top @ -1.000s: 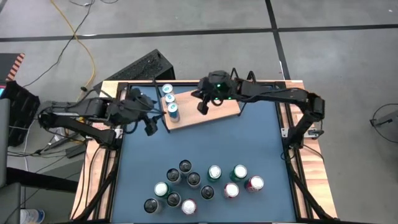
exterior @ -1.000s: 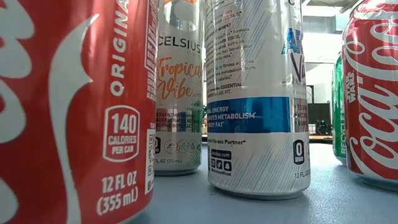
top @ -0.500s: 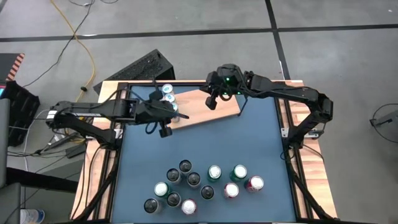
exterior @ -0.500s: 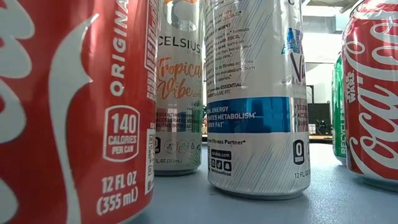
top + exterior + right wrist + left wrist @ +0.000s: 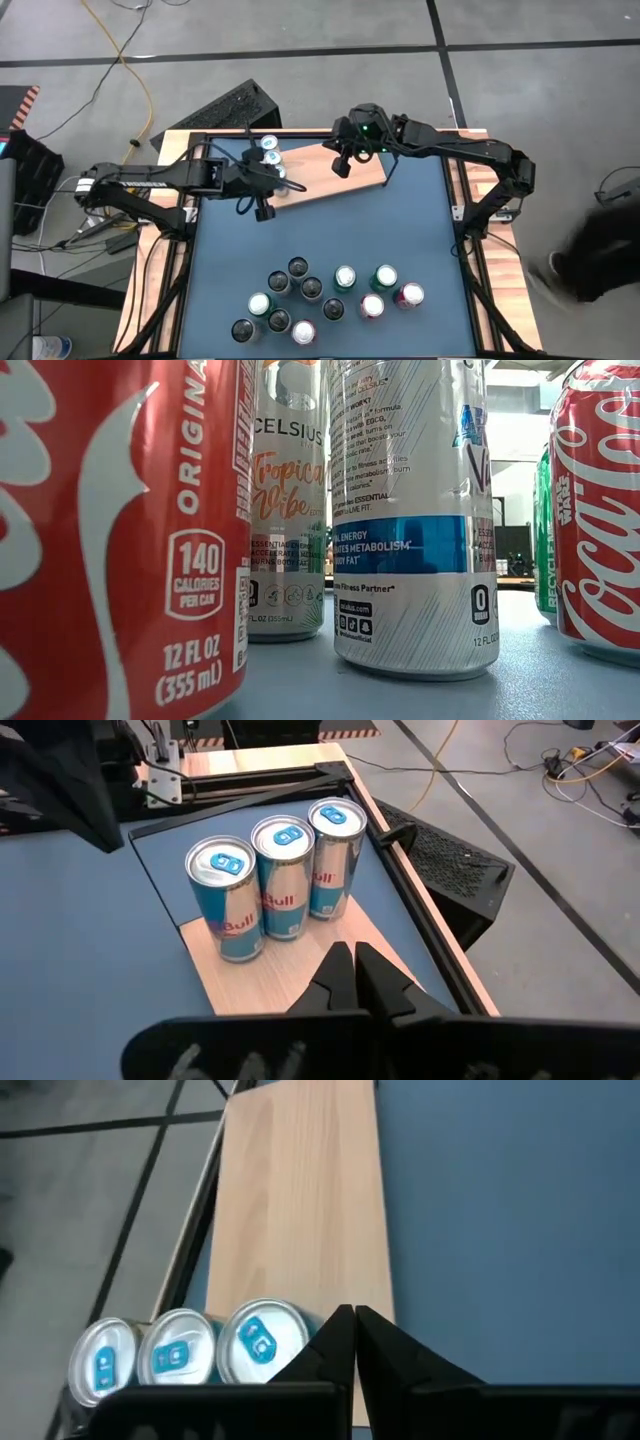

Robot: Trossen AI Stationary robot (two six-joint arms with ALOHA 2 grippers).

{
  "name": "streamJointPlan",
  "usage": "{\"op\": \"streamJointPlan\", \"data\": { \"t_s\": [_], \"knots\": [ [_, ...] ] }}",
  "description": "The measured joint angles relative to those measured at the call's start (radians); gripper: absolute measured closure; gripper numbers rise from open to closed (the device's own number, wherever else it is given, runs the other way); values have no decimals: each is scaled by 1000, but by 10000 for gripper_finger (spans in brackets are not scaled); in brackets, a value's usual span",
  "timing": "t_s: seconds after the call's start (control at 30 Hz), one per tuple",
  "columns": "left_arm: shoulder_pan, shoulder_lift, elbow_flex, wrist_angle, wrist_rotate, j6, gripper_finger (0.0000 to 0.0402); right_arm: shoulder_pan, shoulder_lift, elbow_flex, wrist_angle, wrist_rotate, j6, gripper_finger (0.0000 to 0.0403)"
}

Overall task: Place canned beverage on shelf
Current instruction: Put the top right green soda can on the shelf

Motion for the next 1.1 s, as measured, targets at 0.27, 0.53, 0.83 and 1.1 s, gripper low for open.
{"op": "streamJointPlan", "data": {
  "t_s": [0.27, 0.53, 0.83, 1.1],
  "knots": [
    [0, 14, 0, -5, -73, 16, 401, -3, 0, 0, -3, -2, -15, 403],
    [0, 67, 0, -8, -67, 25, 402, -3, 0, 0, -10, -3, -15, 403],
    [-36, 9, 97, -40, -129, -30, 401, 8, -24, -1, -137, -40, -19, 403],
    [-48, -127, 174, -51, -142, -93, 401, 70, -97, -1, -561, -195, -14, 400]
  ]
}}
